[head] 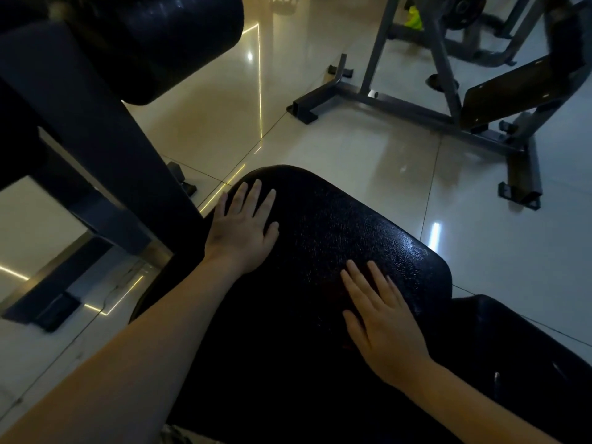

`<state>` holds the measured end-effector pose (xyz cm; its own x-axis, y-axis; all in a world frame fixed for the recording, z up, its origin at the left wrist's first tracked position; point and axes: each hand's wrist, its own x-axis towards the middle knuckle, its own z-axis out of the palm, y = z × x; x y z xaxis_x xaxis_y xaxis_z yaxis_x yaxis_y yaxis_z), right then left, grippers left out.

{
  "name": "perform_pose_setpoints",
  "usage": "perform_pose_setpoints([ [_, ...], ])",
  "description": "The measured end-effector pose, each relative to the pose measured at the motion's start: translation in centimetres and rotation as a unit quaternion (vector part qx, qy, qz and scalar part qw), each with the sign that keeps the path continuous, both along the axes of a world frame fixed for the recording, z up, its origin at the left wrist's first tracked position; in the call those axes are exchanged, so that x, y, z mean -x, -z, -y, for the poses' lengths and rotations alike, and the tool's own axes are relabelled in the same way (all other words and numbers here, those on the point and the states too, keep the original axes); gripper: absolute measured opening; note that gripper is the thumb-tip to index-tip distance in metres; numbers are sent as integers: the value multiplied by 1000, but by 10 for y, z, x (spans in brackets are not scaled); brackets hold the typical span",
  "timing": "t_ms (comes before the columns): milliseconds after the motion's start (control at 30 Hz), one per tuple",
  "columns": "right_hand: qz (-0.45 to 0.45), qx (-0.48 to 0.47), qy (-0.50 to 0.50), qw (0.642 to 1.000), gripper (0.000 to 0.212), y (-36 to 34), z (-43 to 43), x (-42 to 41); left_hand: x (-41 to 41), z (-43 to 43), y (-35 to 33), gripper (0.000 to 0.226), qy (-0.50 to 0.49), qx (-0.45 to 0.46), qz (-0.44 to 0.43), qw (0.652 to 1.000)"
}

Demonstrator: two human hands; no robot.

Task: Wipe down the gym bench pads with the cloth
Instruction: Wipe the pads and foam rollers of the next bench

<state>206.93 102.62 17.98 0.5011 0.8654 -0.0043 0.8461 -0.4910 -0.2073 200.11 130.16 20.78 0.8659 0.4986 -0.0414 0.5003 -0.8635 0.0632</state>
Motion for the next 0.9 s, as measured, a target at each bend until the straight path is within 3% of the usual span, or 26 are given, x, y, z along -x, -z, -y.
perform_pose_setpoints([
  [300, 1, -16, 42, 999, 57, -20, -173, -85, -2, -1, 3, 62, -4, -9, -5, 1000],
  [433, 0, -4, 67, 998, 56, -26, -208, -104, -1, -2, 1, 62, -2, 2, -6, 1000],
  [567, -12, -24, 74, 997, 58, -28, -194, -89, 0, -1, 1, 62, -3, 0, 0, 1000],
  [900, 6, 5, 14, 1000, 62, -4, -45, -4, -1, -1, 6, 62, -4, -2, 14, 1000],
])
